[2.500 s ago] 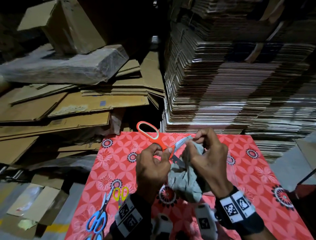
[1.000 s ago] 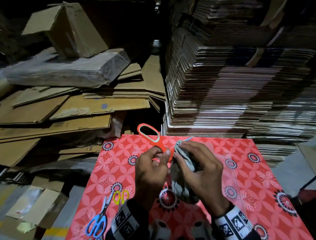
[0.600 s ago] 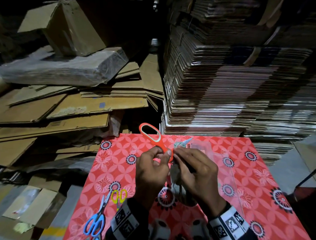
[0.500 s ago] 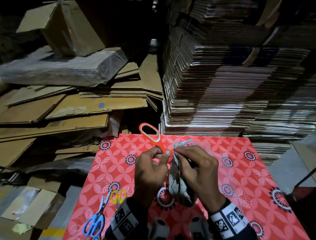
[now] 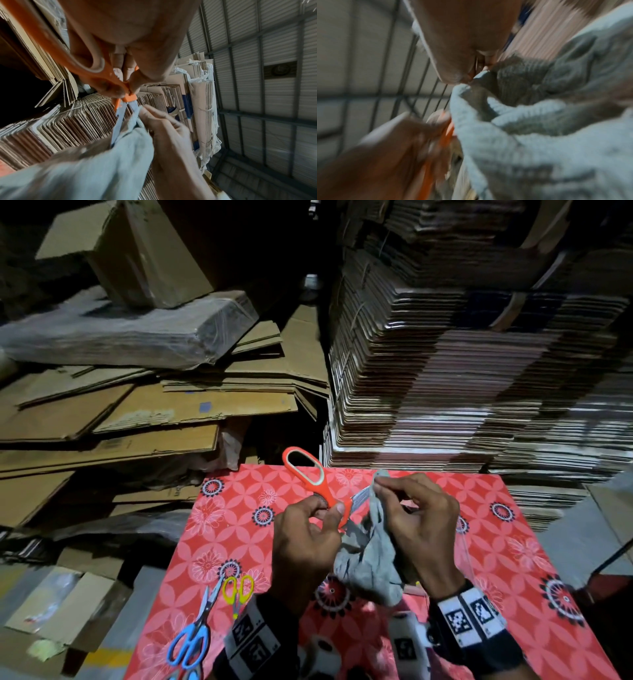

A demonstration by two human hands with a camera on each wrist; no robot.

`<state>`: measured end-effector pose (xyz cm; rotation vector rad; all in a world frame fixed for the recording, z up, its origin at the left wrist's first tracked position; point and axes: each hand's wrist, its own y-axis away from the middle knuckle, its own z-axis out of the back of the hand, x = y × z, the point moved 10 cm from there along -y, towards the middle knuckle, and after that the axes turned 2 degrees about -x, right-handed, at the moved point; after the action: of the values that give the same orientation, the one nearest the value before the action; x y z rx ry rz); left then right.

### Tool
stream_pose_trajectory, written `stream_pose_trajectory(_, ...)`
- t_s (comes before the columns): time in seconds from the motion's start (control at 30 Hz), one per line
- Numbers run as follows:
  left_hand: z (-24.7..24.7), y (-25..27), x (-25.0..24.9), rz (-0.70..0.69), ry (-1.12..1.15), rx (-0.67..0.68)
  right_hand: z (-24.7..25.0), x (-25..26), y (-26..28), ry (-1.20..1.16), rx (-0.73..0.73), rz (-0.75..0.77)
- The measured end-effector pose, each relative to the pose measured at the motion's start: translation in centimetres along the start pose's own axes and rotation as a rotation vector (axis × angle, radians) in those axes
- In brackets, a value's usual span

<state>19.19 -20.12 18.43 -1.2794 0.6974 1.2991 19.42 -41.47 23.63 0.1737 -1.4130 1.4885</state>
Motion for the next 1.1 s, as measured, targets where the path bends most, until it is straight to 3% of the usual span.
stream_pose_trajectory(0.17, 0.0, -0.6, 0.8, 0.005, -0.031, -0.007, -2.4, 2.3, 2.6, 0.010, 0.153, 0.051)
stream_pose_trajectory(0.33, -0.3, -0.2, 0.7, -0.020, 0.009, 0.024, -0.3, -0.7, -0.3, -0.002, 0.041, -0.035)
stream_pose_trajectory(0.5, -0.3, 0.1, 0.2, -0.015, -0.023, 0.031, -2.7, 1.9, 2.2, -0.031, 0.175, 0.020)
stream_pose_trajectory(0.67, 0.1, 0.0, 0.8, -0.014, -0.017, 0.019, -1.2, -0.4, 0.3, -0.026, 0.079, -0.058)
stream_pose_trajectory(0.8, -0.2, -0.1, 1.6, 0.015, -0.002, 0.031, -2.6, 2.0, 2.2, -0.027, 0.181, 0.018)
stream_pose_trajectory(0.97, 0.0, -0.2, 2.1, 0.050, -0.003, 0.000, 0.3, -0.7, -0.4, -0.011, 0.011, -0.033)
stream_pose_trajectory(1.1, -0.2, -0.1, 0.9, 0.035, 0.035, 0.023, -1.8, 1.9, 2.1, -0.017, 0.114, 0.046)
